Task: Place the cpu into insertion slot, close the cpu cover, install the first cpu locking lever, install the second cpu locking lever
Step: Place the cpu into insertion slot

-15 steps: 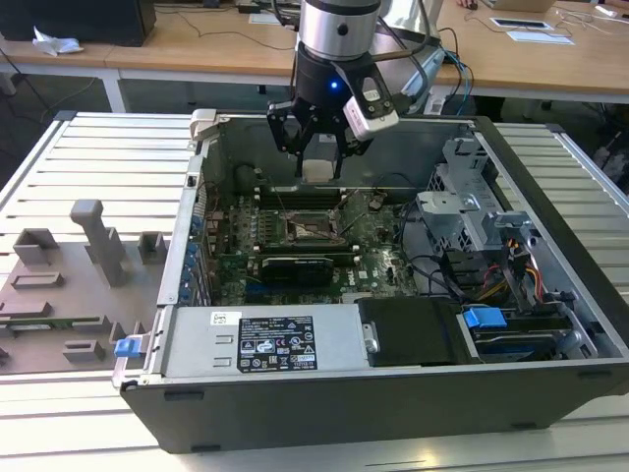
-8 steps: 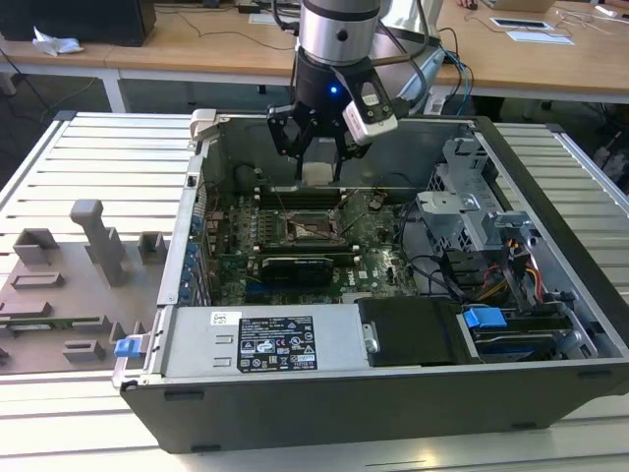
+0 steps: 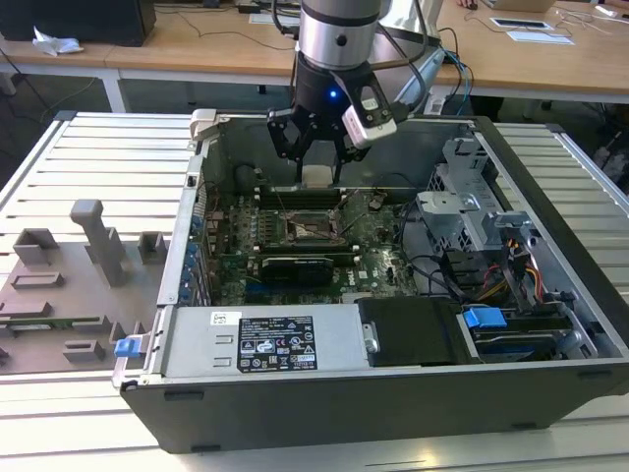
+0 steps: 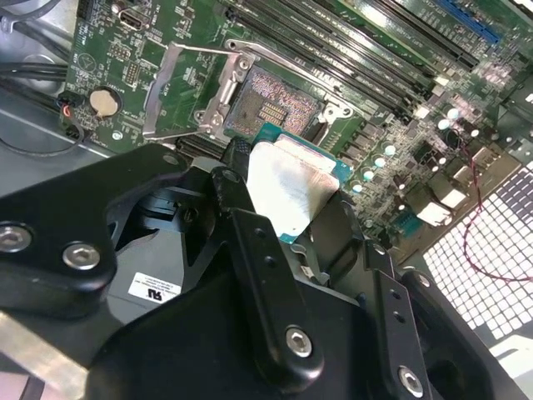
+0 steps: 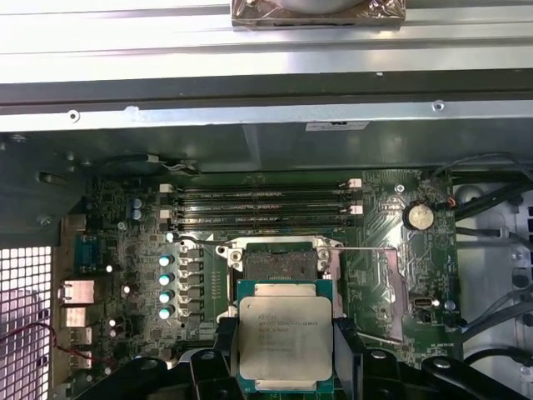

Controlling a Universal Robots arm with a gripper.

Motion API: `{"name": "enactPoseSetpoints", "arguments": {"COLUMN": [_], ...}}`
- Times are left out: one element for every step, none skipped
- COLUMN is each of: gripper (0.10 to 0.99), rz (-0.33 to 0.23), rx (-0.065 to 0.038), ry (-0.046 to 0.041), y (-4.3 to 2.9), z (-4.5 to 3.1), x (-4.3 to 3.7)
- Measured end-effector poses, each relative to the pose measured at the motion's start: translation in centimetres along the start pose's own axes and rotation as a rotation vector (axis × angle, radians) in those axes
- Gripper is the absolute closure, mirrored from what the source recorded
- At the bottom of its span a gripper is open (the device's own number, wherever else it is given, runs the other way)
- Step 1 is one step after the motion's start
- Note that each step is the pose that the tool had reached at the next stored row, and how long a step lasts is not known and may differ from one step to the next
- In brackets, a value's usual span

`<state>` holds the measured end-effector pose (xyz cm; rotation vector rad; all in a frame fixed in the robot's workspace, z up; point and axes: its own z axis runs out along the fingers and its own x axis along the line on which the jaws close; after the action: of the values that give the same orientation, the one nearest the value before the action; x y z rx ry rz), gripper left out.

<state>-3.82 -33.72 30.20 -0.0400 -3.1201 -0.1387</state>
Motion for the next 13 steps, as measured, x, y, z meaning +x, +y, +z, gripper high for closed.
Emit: {"name": "enactPoseSetpoints", "arguments": {"gripper": [0.545,0.545,0.545,0.545,0.545,0.545,0.545,0.545,0.545,0.545,0.545,0.545,0.545], "rz": [0.0,0.0,0.0,0.0,0.0,0.0,0.0,0.0,0.0,0.0,0.0,0.0,0.0], "rx": [0.0,0.0,0.0,0.0,0.0,0.0,0.0,0.0,0.0,0.0,0.0,0.0,0.0], "ry": [0.0,0.0,0.0,0.0,0.0,0.0,0.0,0.0,0.0,0.0,0.0,0.0,0.0], "y": [0.0,-0.01,-0.01,-0.02,-0.02,-0.02,-0.03,-0.03,-0.04,-0.04,-0.05,-0.06,-0.06], "z": [0.04,0.08,0.12,0.19,0.22,0.27,0.31,0.35,0.42,0.48,0.55,0.63,0.68], "x": [0.0,0.0,0.0,0.0,0.0,0.0,-0.01,-0.01,-0.01,-0.01,-0.01,-0.01,-0.01]}}
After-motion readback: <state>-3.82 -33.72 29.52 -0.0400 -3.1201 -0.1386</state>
